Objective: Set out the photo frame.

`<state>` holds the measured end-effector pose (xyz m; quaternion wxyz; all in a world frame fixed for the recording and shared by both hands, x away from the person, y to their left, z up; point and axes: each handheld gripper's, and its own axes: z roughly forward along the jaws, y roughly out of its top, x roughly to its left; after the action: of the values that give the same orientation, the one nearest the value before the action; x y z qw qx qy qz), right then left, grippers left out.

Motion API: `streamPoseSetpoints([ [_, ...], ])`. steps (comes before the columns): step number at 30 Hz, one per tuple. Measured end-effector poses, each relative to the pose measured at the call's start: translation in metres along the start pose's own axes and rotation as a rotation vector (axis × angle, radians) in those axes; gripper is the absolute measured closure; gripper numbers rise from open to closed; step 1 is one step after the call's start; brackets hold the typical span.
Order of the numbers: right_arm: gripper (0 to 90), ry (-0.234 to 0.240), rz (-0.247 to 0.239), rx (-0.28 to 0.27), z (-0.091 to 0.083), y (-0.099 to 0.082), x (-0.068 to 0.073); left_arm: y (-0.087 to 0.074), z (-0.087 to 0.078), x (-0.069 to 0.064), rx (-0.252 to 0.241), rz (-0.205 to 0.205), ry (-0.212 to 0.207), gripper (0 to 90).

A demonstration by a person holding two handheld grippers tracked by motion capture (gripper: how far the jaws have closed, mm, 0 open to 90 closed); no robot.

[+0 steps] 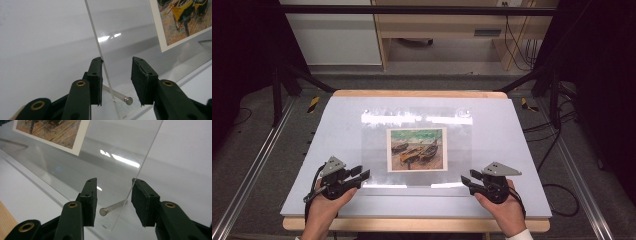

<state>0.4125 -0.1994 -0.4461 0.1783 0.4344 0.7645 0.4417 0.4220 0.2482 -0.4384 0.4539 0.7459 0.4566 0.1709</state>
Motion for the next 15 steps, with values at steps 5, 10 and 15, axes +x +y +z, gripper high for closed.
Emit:
streamPoseSetpoints([
  [5,57.8,-0.002,-0.007,0.003,-0.0011,-0.001,0.0011,-0.0012,-0.0012,-0.0005,0.0,0.003,0.001,62.1],
  [10,59.1,-0.009,-0.012,0.003,-0.0022,-0.0021,0.0024,-0.0031,-0.0027,-0.0028,0.0,0.007,0.007,62.0],
  [15,60.5,-0.013,-0.017,0.004,-0.0034,-0.0036,0.0035,-0.0047,-0.0038,-0.0046,-0.002,0.009,0.012,62.0],
])
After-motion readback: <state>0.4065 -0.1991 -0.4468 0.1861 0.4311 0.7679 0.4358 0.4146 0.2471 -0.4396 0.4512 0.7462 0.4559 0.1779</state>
